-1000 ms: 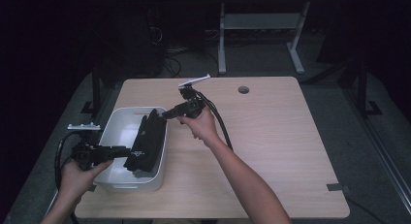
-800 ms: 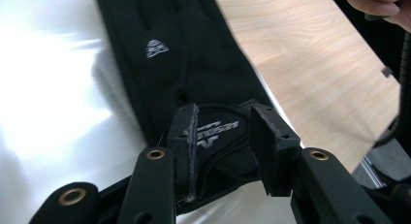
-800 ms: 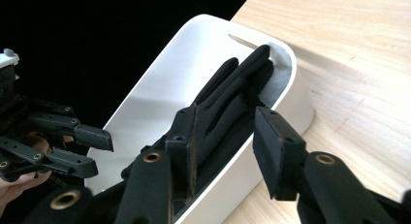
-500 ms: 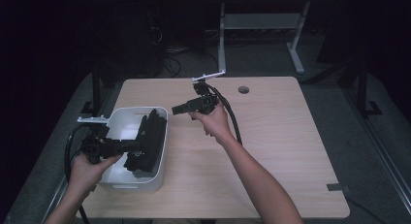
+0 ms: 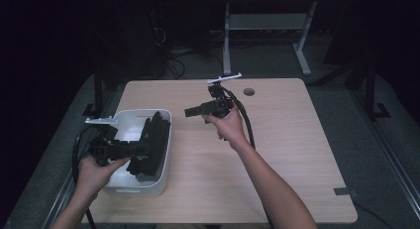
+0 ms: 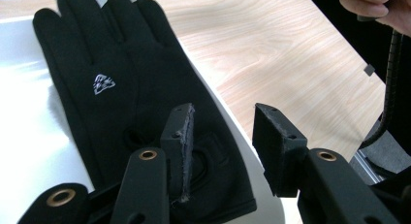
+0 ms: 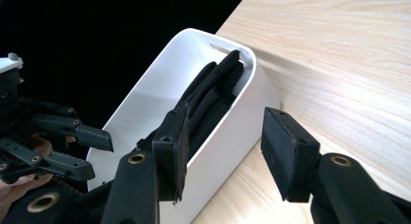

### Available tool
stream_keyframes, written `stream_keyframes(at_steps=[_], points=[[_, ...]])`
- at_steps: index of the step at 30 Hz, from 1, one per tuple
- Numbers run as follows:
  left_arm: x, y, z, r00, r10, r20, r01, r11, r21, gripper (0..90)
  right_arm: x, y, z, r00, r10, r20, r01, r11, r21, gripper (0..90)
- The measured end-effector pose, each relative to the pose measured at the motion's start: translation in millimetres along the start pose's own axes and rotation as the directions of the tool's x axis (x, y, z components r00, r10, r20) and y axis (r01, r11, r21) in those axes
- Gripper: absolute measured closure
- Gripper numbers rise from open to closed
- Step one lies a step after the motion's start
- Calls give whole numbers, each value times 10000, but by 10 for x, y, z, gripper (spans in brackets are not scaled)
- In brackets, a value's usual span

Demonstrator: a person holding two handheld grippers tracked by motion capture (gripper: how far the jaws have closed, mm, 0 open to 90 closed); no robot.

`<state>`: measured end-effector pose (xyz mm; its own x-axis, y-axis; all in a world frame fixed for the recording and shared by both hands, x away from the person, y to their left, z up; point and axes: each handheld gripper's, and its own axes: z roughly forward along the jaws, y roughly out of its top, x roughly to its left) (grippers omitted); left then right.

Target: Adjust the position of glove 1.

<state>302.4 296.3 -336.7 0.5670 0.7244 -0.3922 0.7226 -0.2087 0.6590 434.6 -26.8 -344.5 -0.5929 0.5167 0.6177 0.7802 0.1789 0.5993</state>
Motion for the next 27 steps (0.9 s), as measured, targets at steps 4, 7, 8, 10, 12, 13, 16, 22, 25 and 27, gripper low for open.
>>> stream_keyframes(at_steps=[4,7,8,10,12,13,16,22,25,27], points=[[-43,43,34,10000,73,7,-73,10000,-7,571,-22,-4,-62,10000,54,-16,-54,10000,-40,500],[-71,79,56,9999,157,28,-157,9999,-1,564,-39,-5,-117,10000,78,-15,-78,9999,-89,493],[-80,87,63,9998,166,70,-166,9999,-6,562,-46,-8,-135,9999,110,-25,-110,9999,-95,491],[-94,99,76,9997,200,104,-200,9998,-5,558,-57,-23,-164,9999,125,27,-125,9998,-145,488],[-105,108,83,9997,209,96,-209,9998,-68,549,-76,-41,-189,9999,122,63,-121,9999,-122,483],[-112,111,80,9998,186,72,-185,9997,-161,542,-82,-49,-200,9999,102,43,-101,9999,-131,483],[-141,123,84,9997,169,149,-165,9995,-259,530,-92,-74,-243,9999,104,28,-103,9999,-22,498],[-210,172,96,9991,378,194,-374,9991,-208,519,-110,-125,-341,9998,117,129,-116,9999,-102,492],[-244,190,122,9988,441,201,-438,9989,-184,505,-128,-156,-387,9997,143,184,-140,9998,-141,489],[-258,197,143,9990,432,100,-430,9989,-159,474,-147,-173,-417,9997,163,163,-160,9997,-200,488]])
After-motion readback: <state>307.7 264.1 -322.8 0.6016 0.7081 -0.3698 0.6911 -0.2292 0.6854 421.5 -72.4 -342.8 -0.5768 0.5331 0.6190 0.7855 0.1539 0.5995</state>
